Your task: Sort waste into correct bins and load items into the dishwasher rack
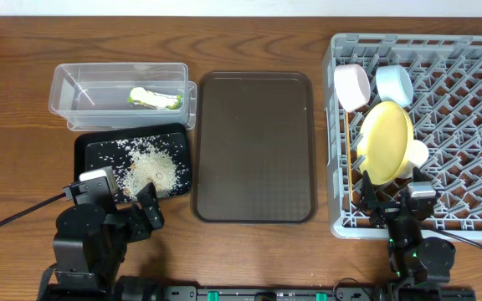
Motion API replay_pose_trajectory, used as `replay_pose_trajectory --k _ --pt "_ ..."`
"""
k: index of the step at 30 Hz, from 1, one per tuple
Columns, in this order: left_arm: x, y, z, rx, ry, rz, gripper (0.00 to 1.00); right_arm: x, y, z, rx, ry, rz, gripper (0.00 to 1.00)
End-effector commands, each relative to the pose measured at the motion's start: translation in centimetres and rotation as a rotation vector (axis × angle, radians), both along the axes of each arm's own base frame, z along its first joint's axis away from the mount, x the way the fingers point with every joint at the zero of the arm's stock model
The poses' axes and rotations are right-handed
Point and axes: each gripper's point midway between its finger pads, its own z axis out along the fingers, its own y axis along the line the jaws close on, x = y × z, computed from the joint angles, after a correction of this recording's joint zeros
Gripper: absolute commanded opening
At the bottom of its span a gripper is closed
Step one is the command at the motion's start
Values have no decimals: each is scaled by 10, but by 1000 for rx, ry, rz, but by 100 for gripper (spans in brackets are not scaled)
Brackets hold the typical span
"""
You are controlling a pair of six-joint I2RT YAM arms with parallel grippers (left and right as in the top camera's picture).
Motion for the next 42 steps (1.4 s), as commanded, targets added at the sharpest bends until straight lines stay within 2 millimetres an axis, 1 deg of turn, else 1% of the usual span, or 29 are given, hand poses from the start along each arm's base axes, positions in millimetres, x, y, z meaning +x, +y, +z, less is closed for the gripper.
replay_pose_trajectory --k 1,27,31,34,37,42 --pt "0 1 -1 7 1 0 95 -1 5 -1 -10 -1 26 99" --pt "0 1 -1 7 1 0 95 -1 5 -1 -10 -1 26 99" --pt "-4 3 -2 15 -4 10 95 -1 5 -1 -10 -1 26 99" --pt "-7 6 -10 22 -24 22 95 -1 5 -1 -10 -1 26 99" --pt "-8 8 -24 24 -75 32 95 -1 5 -1 -10 -1 26 99" --pt "4 8 -50 12 -206 37 95 -1 5 -1 -10 -1 26 99"
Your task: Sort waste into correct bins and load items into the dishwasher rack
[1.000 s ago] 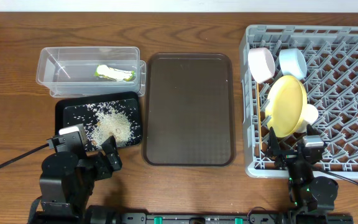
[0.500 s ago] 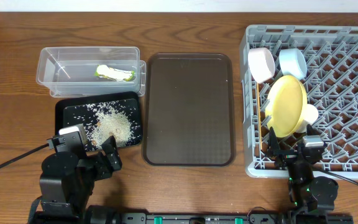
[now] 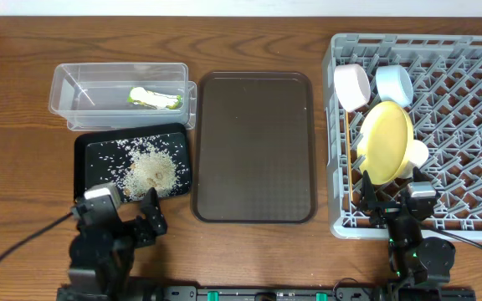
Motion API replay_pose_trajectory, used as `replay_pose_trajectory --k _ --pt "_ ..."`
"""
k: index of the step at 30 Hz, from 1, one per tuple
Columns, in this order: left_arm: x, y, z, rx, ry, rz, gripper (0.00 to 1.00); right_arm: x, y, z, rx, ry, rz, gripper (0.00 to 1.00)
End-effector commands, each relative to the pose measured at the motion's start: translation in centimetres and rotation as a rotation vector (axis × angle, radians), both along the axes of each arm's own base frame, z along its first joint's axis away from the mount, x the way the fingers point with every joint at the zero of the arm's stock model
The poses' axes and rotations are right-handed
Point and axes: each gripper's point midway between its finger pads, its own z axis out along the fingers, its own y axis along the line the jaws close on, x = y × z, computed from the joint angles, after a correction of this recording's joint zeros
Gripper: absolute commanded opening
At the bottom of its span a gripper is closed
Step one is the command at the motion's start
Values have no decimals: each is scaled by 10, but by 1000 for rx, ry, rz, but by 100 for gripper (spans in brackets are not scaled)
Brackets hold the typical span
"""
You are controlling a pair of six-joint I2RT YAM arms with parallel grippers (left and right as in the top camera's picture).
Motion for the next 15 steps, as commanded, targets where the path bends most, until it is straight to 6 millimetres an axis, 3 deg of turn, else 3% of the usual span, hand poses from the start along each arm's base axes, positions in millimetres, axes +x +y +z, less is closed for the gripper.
replay_pose_trajectory --k 1,6,12,15 --pt "7 3 -18 8 -68 15 95 -1 5 -1 -10 0 25 99" --pt "29 1 -26 -2 -224 16 95 -1 5 -1 -10 0 25 99" --pt "51 -1 -15 65 -410 -7 95 -1 5 -1 -10 0 25 99" --pt "57 -1 -19 98 -458 -13 95 -1 5 -1 -10 0 25 99"
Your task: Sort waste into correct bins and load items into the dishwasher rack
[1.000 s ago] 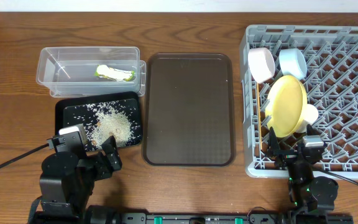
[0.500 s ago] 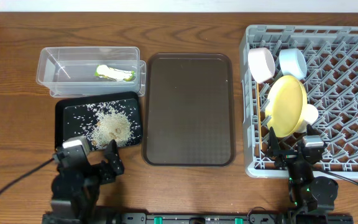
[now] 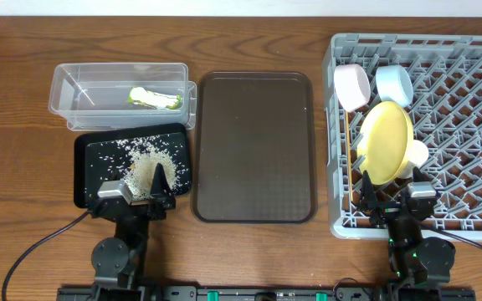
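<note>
A black tray at the left holds a heap of rice. Behind it, a clear bin contains a green and white scrap. My left gripper stands open at the black tray's front edge, one finger over the rice. The grey dishwasher rack at the right carries a pink cup, a blue cup, a yellow plate and a white cup. At the rack's front edge, below the plate, my right gripper is open with nothing in it.
A brown serving tray lies bare in the middle of the wooden table, between the black tray and the rack. A cable runs off to the left from the left arm's base.
The left arm has shifted right and sunk lower at the table's front. Its open gripper now points at the black tray's front edge. The right arm has not moved.
First the left arm stood large at the lower left, its gripper beside the black tray's front right corner. Then it sat a little lower and closer to the table's front. Now it is folded low under the tray's front edge. The rack, bins and right arm stayed unchanged.
</note>
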Motion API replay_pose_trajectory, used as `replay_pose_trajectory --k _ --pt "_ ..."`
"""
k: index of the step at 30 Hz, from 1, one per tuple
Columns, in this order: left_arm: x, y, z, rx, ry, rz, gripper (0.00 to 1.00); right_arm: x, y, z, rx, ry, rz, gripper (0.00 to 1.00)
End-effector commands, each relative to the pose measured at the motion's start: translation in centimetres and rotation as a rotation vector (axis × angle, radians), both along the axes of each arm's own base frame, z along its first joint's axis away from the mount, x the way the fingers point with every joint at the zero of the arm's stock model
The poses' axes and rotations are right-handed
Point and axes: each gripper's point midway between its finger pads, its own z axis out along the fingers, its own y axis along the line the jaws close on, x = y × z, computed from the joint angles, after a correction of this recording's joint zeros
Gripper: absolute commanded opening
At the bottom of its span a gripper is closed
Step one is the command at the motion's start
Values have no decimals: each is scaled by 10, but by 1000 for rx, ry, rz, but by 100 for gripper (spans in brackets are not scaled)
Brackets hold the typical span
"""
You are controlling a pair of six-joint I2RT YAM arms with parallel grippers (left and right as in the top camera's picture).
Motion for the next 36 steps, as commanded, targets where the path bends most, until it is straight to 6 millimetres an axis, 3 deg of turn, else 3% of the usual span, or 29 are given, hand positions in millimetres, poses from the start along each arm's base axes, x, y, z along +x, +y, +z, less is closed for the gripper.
replay_pose_trajectory --k 1,7,36 --pt "4 3 -15 71 -4 16 95 -1 5 0 -10 -1 26 99" --pt "1 3 -47 72 126 12 95 -1 5 0 -10 -1 25 99" --pt "1 3 -48 72 130 12 95 -1 5 0 -10 -1 26 99"
